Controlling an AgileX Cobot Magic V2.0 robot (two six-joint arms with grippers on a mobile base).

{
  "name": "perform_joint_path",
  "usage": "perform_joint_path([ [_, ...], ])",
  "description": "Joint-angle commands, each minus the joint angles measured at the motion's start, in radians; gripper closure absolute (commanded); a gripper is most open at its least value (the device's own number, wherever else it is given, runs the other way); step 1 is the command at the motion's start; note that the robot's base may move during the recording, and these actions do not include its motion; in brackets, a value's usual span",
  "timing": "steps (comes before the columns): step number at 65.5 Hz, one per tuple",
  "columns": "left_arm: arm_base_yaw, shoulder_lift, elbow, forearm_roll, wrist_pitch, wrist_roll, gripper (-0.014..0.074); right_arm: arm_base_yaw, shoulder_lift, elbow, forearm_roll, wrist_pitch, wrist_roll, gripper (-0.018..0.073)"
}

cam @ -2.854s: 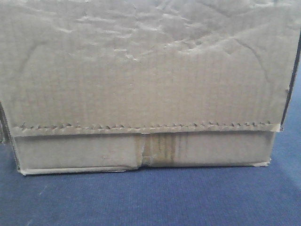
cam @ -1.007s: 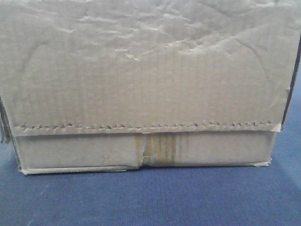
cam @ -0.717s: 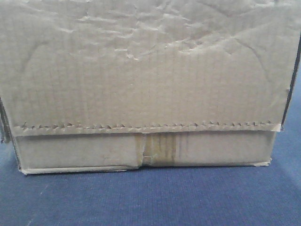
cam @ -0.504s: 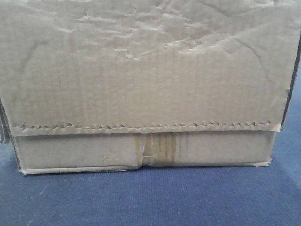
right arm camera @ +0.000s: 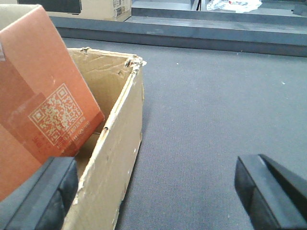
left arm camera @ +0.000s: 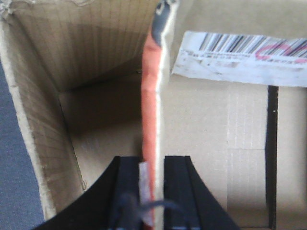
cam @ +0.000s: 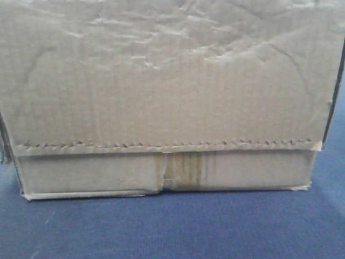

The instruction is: Stack two boxes on right shelf middle

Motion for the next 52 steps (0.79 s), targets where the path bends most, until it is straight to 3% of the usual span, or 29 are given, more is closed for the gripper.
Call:
perform_joint_path([
  [1,-0.006,-0.009,-0.006,-0.013,-0.005,-0.011,0.0559,0.002,0.003,-0.01,-0.008,-0.009,-0.001,-0.001],
  [16,-0.006,-0.013,-0.038,-0.024,-0.008,-0.011,0.006,0.002,0.003,-0.01,-0.008,-0.009,-0.001,-0.001],
  [20,-0.006,-0.019,-0.064,-0.032,0.0,-0.011,-0.0011,0.002,0.003,-0.01,-0.008,-0.009,-0.001,-0.001],
  [32,-0.006,-0.067,-0.161,-0.011,0.045,-0.009,-0.0002,0.002,0.003,-0.01,-0.008,-0.007,-0.001,-0.001],
  [46,0.0,-0.167,-0.177,0.232,0.046,0.019,-0.0002,0.002,0.014,-0.05,-0.008,0.051,-0.001,-0.001],
  [52,0.035,-0.205,-0.148,0.253,0.046,0.032,-0.0002,0.002,0.05,-0.105,-0.008,0.103,-0.001,-0.001],
])
